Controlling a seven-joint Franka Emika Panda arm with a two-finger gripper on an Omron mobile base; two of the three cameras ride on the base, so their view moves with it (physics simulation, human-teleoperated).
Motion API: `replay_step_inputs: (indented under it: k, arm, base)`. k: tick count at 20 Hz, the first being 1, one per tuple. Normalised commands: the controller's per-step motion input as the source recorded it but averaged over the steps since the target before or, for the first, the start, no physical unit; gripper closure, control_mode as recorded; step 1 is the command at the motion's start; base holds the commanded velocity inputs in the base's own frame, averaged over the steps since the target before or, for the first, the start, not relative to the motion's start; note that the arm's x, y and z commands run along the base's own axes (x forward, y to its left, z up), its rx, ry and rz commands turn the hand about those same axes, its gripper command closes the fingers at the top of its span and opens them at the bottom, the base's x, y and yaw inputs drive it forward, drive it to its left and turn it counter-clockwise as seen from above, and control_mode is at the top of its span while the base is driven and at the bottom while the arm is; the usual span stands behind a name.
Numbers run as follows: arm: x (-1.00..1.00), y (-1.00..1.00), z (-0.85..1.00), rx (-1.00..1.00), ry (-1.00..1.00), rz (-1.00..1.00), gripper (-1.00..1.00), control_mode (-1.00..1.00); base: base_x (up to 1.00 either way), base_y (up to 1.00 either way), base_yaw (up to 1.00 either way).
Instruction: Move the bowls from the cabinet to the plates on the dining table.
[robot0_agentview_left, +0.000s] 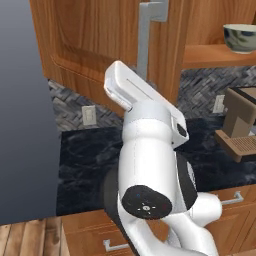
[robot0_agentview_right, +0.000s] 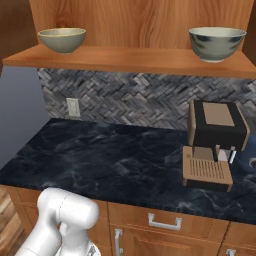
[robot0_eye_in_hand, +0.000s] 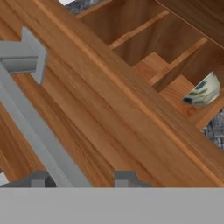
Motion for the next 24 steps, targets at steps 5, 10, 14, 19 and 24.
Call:
replay_step_inputs:
  k: [5, 10, 14, 19, 24]
  arm:
    - [-0.59, 0.04, -0.24, 0.14, 0.0, 0.07, 1.0, -1.0]
    - [-0.65, 0.13, -0.38, 0.16, 0.0, 0.1, 1.0, -1.0]
    - [-0.74, 0.18, -0.47, 0.22, 0.0, 0.11, 1.0, -1.0]
    - [-0.69, 0.2, -0.55, 0.23, 0.0, 0.1, 1.0, -1.0]
    - [-0.63, 0.28, -0.64, 0.22, 0.01, 0.11, 1.0, -1.0]
  base:
    - [0.0, 0.0, 0.0]
    - [0.0, 0.0, 0.0]
    - [0.0, 0.0, 0.0]
    - [0.0, 0.0, 0.0]
    - [0.0, 0.0, 0.0]
